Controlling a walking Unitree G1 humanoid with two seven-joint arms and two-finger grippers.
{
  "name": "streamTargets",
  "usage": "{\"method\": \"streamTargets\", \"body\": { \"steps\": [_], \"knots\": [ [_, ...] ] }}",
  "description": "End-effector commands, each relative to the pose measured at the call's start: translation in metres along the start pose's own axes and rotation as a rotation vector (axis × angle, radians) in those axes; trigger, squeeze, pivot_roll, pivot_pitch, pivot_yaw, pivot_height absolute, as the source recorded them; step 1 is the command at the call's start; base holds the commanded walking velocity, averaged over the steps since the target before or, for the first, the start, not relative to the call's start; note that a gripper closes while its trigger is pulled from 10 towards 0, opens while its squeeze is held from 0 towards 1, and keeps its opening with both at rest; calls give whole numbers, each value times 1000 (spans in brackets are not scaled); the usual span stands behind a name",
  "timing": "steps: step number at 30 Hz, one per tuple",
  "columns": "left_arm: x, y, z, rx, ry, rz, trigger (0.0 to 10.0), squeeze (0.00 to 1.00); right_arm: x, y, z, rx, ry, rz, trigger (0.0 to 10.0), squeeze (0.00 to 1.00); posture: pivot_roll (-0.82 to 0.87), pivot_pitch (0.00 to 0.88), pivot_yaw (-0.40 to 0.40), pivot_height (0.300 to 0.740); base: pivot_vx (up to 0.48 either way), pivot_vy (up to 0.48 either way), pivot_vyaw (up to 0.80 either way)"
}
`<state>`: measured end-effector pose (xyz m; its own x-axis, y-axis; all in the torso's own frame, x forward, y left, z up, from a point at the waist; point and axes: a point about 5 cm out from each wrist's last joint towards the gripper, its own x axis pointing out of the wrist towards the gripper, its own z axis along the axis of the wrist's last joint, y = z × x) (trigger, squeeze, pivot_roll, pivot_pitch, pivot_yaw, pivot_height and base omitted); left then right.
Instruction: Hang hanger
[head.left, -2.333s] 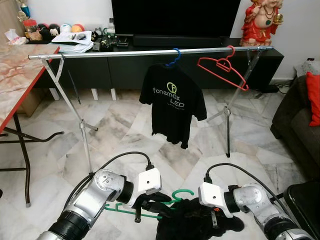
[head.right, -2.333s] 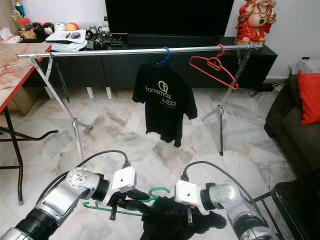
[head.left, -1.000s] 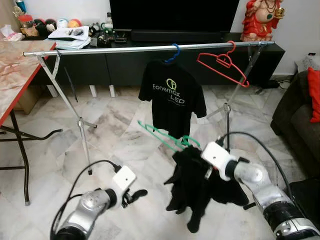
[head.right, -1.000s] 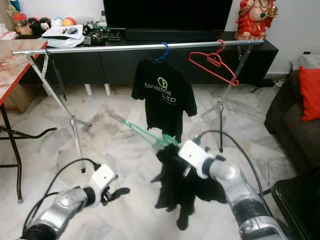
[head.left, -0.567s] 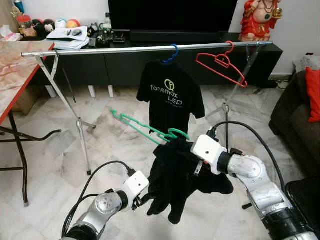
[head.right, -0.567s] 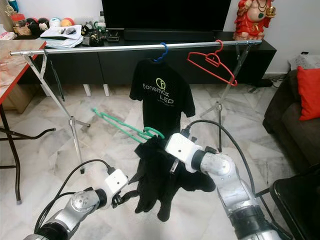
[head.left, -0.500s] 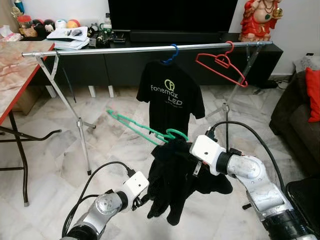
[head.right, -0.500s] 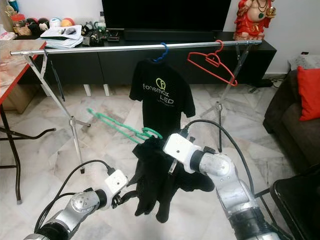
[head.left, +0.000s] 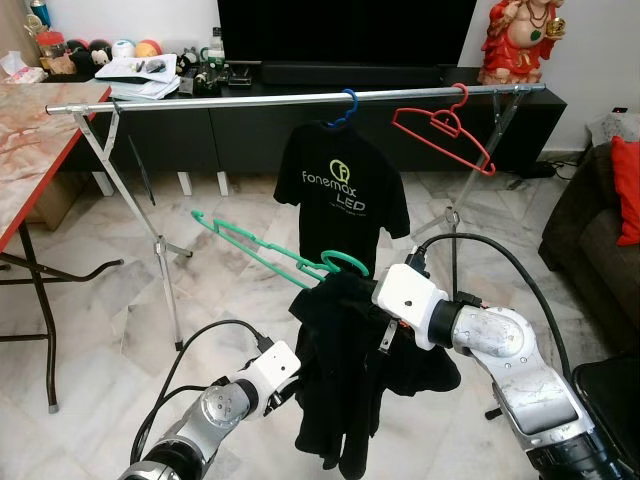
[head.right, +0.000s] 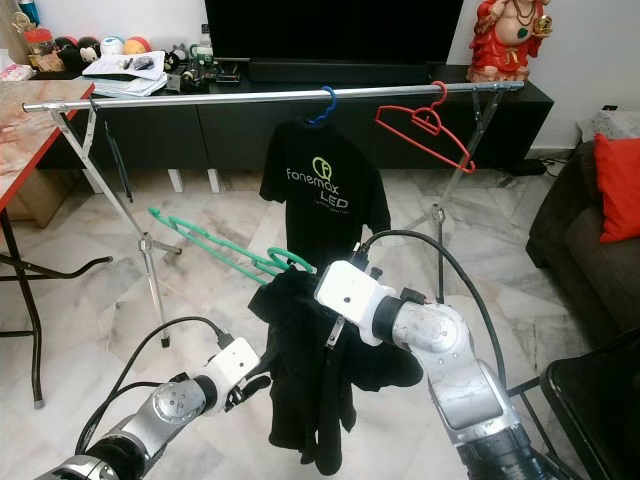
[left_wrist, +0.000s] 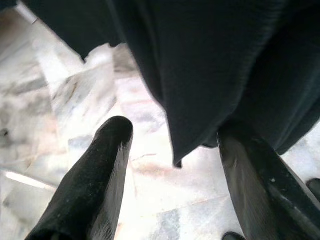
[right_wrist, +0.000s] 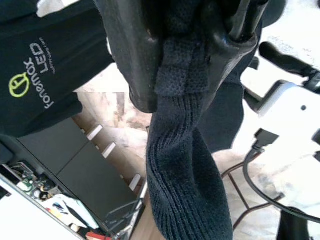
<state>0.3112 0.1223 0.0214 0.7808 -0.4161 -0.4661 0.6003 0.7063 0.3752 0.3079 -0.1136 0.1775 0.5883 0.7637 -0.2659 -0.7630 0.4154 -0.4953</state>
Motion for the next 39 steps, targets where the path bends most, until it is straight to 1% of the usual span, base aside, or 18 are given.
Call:
{"method": "streamTargets", "body": {
  "steps": [1, 5, 13, 14, 15, 16, 39],
  "knots": [
    [0, 2, -3, -29, 24, 30, 10000, 0, -2, 2, 14, -26, -51, 11, 0, 0, -72, 87, -38, 740, 0, 0, 0],
    [0, 3, -3, -56, 18, 49, 10000, 0, -3, 6, 17, -18, -52, 22, 0, 0, -73, 91, -38, 740, 0, 0, 0],
    [1, 6, 2, -79, -14, 73, 10000, 0, -3, 11, 23, -15, -65, 43, 0, 0, -74, 93, -39, 740, 0, 0, 0],
    [2, 6, 2, -80, -15, 74, 9843, 0, -3, 12, 24, -15, -64, 44, 0, 0, -74, 93, -39, 740, 0, 0, 0],
    [2, 6, 3, -82, -16, 75, 3176, 0, -4, 12, 24, -15, -63, 44, 0, 0, -75, 94, -39, 740, 0, 0, 0],
    [2, 6, 3, -85, -18, 74, 0, 0, -4, 11, 24, -14, -62, 43, 0, 0, -75, 94, -39, 740, 0, 0, 0],
    [3, -3, 3, -101, -23, 4, 0, 0, -7, 5, 26, -20, -53, 15, 0, 0, -75, 99, -38, 740, 0, 0, 0]
  ]
}}
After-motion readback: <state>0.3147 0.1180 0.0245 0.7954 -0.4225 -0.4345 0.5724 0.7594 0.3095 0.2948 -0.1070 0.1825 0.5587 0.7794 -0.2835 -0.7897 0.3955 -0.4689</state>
